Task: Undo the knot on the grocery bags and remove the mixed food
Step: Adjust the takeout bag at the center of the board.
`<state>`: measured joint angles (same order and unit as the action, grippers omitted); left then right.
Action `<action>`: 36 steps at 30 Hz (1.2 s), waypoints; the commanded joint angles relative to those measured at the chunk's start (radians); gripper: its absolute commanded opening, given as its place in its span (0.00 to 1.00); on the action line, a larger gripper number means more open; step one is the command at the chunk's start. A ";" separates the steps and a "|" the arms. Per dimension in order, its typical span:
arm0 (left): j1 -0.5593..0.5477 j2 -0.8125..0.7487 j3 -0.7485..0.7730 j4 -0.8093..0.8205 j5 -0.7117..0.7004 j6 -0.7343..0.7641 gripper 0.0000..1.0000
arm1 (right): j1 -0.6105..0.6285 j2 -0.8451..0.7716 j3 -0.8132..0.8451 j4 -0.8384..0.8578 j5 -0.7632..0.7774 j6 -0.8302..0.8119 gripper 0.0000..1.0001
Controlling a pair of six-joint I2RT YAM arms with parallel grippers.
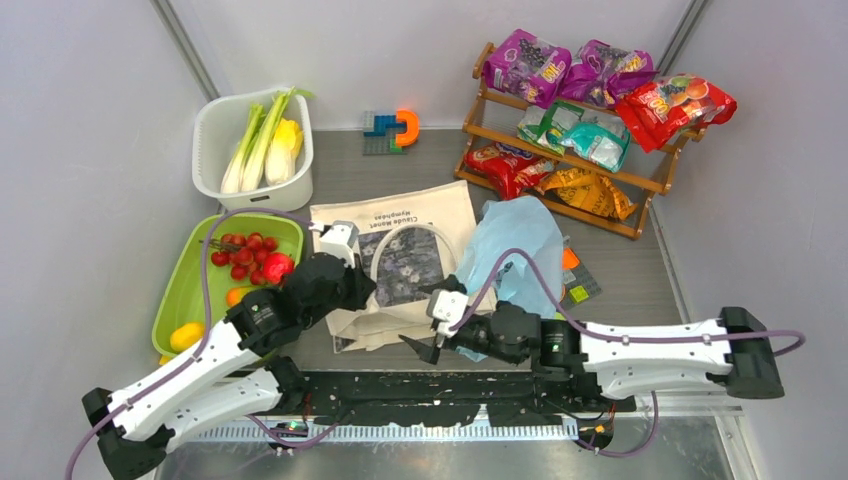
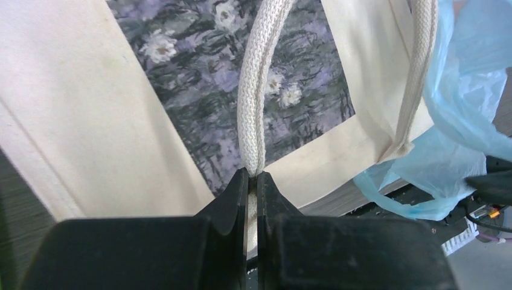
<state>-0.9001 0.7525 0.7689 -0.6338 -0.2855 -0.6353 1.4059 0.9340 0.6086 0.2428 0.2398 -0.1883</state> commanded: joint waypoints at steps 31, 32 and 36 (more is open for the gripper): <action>0.154 -0.065 0.219 -0.006 0.075 0.251 0.00 | -0.109 0.535 0.132 0.241 0.274 -0.361 0.89; 0.157 -0.064 0.223 -0.005 0.075 0.254 0.00 | -0.115 0.546 0.135 0.243 0.284 -0.367 0.83; 0.172 -0.055 0.229 0.003 0.075 0.270 0.00 | -0.131 0.539 0.182 0.193 0.346 -0.361 0.26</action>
<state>-0.7452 0.6922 0.9489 -0.6758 -0.2111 -0.3969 1.2858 1.4803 0.7219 0.4686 0.5507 -0.5747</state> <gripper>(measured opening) 0.036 0.598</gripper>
